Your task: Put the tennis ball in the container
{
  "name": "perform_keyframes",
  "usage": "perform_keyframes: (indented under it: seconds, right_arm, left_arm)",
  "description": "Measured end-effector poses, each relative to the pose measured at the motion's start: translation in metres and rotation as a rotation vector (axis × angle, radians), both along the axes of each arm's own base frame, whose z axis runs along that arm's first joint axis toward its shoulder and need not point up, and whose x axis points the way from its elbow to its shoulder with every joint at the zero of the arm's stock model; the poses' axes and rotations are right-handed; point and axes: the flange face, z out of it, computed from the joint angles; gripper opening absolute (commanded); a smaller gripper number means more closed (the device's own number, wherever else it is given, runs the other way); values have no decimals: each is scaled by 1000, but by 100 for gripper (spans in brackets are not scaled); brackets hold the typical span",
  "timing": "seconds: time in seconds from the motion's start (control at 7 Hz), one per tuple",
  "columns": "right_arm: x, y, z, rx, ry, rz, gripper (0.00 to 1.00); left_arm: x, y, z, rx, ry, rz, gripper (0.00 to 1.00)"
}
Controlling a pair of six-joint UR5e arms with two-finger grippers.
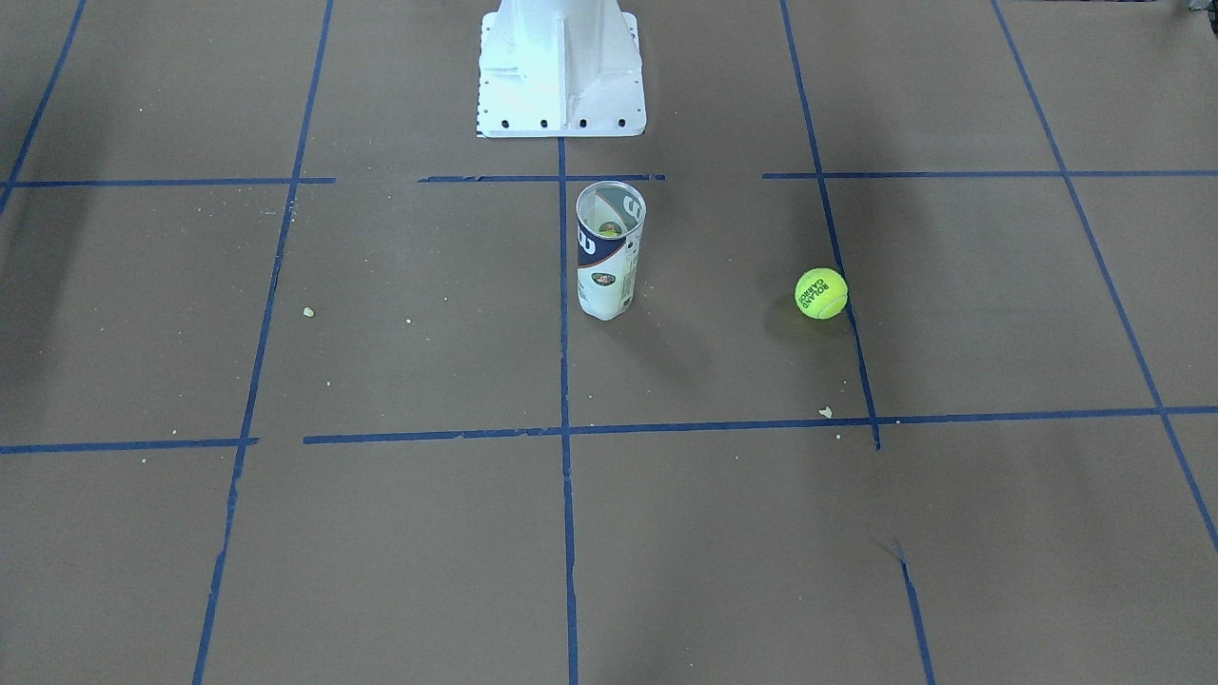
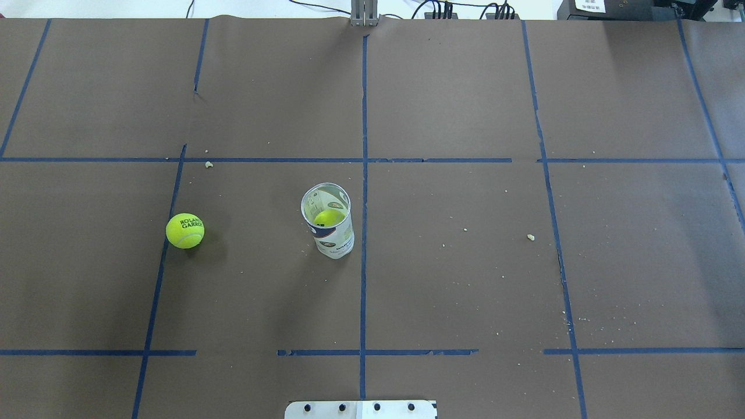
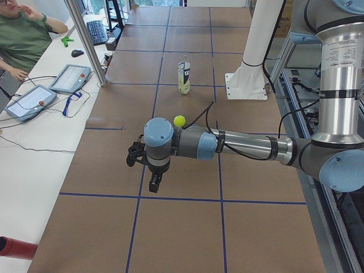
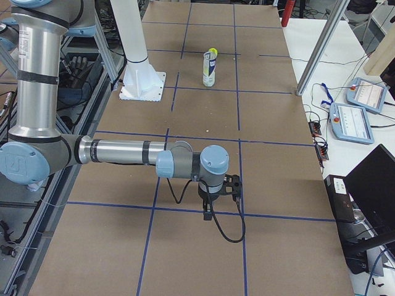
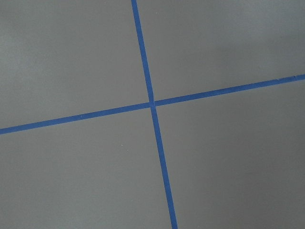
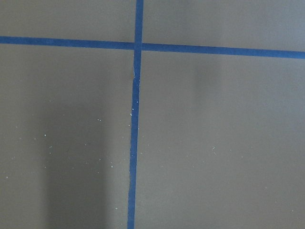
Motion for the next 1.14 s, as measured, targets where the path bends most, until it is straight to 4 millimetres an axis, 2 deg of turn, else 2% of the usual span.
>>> perform_keyframes:
  seconds: [0.57, 1.14]
  right_arm:
    - [0, 0, 0, 0, 0, 0, 100]
    - [0, 0, 0, 0, 0, 0, 100]
  left_arm:
    - [-3, 9, -6, 8, -6, -7, 100]
    - [-4, -5, -22, 75, -1, -12, 100]
